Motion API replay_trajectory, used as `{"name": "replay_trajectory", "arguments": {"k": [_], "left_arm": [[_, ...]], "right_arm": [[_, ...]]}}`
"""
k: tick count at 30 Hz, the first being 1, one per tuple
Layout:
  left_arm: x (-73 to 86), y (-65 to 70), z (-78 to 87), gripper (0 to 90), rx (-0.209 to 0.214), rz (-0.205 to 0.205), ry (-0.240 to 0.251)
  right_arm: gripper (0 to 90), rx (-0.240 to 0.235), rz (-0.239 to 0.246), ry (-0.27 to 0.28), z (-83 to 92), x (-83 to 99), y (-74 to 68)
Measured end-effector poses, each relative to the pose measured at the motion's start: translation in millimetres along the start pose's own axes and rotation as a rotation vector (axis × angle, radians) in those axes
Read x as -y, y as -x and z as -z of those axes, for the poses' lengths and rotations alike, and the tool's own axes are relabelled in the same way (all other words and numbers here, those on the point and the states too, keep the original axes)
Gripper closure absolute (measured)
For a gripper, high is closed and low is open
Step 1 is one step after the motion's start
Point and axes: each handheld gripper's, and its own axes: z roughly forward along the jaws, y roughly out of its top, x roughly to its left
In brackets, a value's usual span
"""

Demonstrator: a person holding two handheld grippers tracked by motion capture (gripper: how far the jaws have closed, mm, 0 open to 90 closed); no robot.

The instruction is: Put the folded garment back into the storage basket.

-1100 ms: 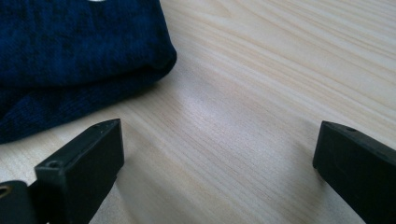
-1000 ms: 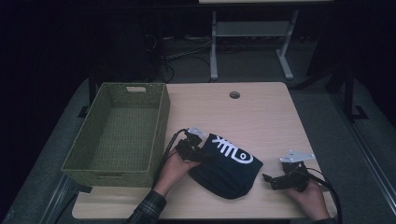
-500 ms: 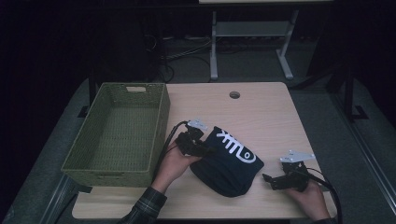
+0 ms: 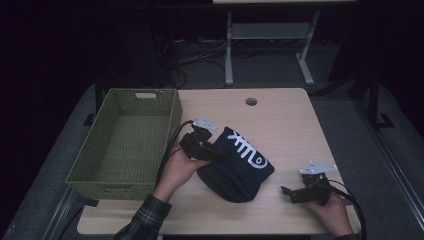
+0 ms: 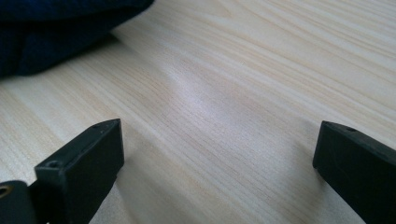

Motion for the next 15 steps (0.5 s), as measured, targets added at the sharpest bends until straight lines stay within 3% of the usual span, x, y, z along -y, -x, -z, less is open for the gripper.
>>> {"name": "replay_trajectory", "arguments": {"k": [15], "left_arm": [[-15.9, -11.9, 37.4, 67.9, 0.011, 0.025, -0.077]], "right_arm": [[1.5, -0.001, 0.0, 0.001, 0.0, 0.0, 0.0]]}}
